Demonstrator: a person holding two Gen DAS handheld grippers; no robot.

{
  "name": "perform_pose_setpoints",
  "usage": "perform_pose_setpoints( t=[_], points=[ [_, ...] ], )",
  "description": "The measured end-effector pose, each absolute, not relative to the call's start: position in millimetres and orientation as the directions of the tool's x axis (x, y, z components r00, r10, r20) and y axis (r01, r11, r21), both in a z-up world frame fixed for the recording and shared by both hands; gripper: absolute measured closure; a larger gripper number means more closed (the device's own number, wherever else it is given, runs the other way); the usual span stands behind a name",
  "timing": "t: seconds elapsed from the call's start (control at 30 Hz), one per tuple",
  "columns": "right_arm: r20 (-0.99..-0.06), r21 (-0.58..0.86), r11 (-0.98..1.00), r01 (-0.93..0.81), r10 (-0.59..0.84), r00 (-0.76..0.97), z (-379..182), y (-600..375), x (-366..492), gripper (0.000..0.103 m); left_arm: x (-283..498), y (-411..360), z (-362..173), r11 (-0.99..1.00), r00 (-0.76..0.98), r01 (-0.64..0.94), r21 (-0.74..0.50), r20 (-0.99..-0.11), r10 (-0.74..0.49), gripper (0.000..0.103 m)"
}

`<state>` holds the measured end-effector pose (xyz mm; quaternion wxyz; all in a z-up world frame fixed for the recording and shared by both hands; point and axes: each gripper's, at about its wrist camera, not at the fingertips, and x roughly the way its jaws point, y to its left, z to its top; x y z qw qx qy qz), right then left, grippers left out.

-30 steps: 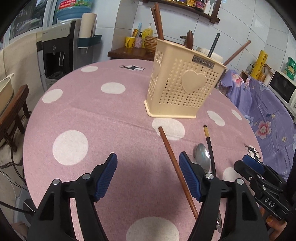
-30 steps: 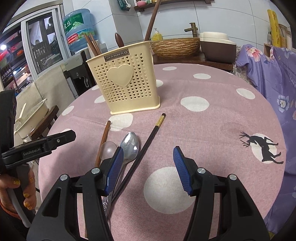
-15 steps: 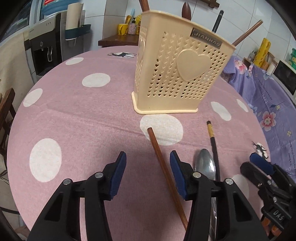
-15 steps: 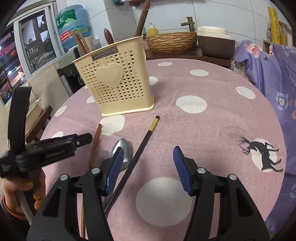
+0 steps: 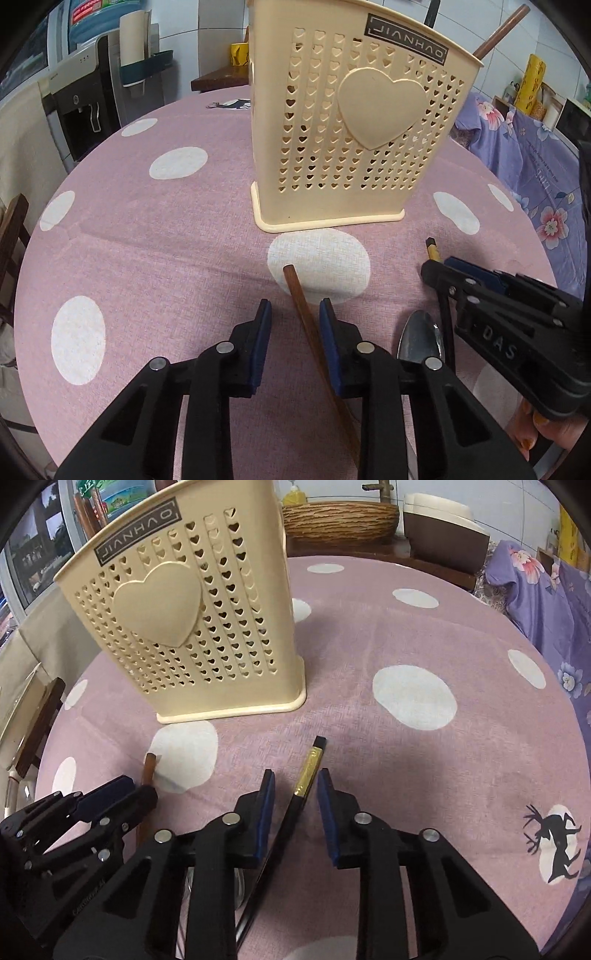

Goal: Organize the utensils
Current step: 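Close the left tool on the wooden chopstick while the right tool grasps the black chopstick, then lift both chopsticks upright and lower them into the cream basket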

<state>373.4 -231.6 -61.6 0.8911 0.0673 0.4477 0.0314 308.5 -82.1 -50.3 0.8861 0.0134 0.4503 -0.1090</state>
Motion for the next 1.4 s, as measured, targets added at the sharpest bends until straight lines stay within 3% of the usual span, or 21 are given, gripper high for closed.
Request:
perform_pose_setpoints(
  t=[0.13, 0.3, 0.77, 1.4],
  points=[
    [-0.799, 0.135, 0.991, 0.002, 0.108, 0.592, -62.8, -227.1, 381.3, 0.084, 312.6, -85.6, -50.5, 0.976, 0.575, 0.214, -0.049, -0.801, -0.166, 0.087],
    [-0.803, 0.157, 0.987, 0.009, 0.123, 0.583, -62.8, -229.5, 387.2, 0.092, 317.6, -86.1, -50.1, 0.974, 0.567, 0.214, -0.066, -0.804, -0.18, 0.09],
    [-0.769, 0.312, 0.95, -0.01, 0.259, 0.584, -57.2, -244.9, 388.1, 0.094, 316.2, -77.7, -49.3, 0.969, 0.562, 0.186, -0.165, -0.791, -0.243, 0.093],
    [-0.632, 0.36, 0.931, -0.061, 0.292, 0.718, -3.8, -257.6, 340.8, 0.095, 295.4, -61.0, -5.4, 0.95, 0.651, 0.203, -0.236, -0.692, -0.311, 0.094]
  ],
)
